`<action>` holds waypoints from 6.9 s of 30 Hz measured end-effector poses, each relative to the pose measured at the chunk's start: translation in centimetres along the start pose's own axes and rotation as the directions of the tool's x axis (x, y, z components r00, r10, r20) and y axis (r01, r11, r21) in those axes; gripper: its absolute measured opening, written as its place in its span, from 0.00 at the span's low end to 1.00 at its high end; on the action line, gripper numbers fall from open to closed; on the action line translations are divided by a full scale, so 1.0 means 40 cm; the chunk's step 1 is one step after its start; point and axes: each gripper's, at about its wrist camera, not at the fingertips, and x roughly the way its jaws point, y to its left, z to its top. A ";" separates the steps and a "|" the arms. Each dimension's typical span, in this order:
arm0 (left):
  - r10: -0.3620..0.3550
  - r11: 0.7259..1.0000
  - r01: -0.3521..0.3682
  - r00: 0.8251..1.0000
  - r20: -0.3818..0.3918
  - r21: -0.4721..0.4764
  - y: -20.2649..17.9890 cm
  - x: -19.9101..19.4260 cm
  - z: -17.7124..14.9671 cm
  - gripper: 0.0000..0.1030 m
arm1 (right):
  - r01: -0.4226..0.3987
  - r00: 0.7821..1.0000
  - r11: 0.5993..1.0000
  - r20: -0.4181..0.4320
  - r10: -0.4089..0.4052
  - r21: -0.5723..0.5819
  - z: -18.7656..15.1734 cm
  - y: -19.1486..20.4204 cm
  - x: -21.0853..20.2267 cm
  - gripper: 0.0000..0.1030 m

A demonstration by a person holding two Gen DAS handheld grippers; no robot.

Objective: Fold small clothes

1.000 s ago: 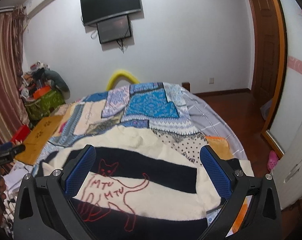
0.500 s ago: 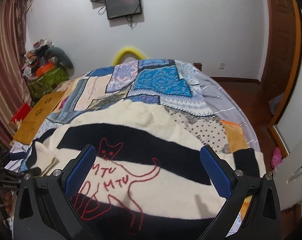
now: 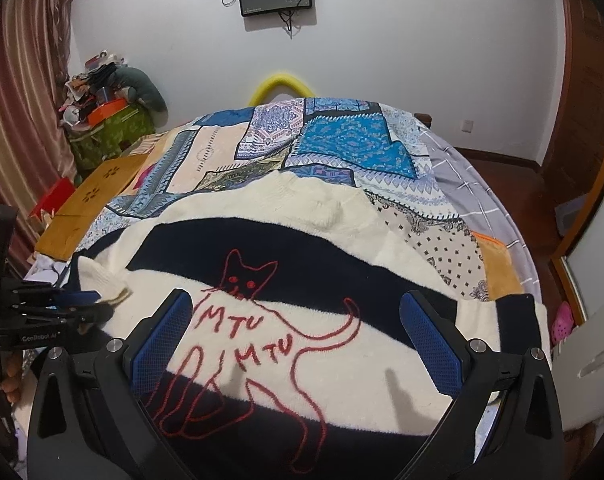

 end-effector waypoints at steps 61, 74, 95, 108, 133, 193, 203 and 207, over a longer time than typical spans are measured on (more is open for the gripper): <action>-0.111 0.960 0.081 0.989 0.099 0.270 -0.498 0.018 0.437 0.39 | 0.105 0.993 0.982 0.030 -0.111 0.159 -0.006 -0.272 -0.049 1.00; 0.058 0.985 -0.082 0.986 0.155 0.155 -0.183 -0.037 0.395 0.57 | 0.087 0.996 0.984 0.009 -0.089 0.155 0.034 -0.280 0.008 1.00; 0.229 0.973 -0.228 0.973 0.036 -0.032 0.163 0.039 0.184 0.63 | 0.107 0.977 0.988 -0.199 -0.083 0.112 0.059 -0.305 0.292 0.77; 0.272 0.961 -0.271 0.962 0.009 -0.056 0.192 0.042 0.131 0.64 | 0.002 0.967 0.976 -0.250 0.053 0.216 0.026 -0.324 0.403 0.36; 0.335 0.937 -0.334 0.942 -0.001 0.102 0.079 0.104 0.092 0.76 | 0.008 0.995 0.967 -0.099 0.018 0.253 0.085 -0.358 0.216 0.04; 0.147 0.986 -0.154 0.983 0.108 0.061 0.060 0.003 0.101 0.08 | -0.098 0.993 0.945 -0.036 0.115 0.313 0.046 -0.375 0.105 0.06; 0.123 0.992 -0.125 0.992 0.038 0.035 0.057 0.049 0.076 0.10 | -0.027 0.979 0.926 -0.178 0.101 0.377 -0.064 -0.416 0.181 0.07; 0.131 0.991 -0.132 0.991 0.033 0.034 0.059 0.051 0.077 0.11 | -0.013 0.976 0.931 -0.196 0.090 0.365 -0.080 -0.406 0.185 0.07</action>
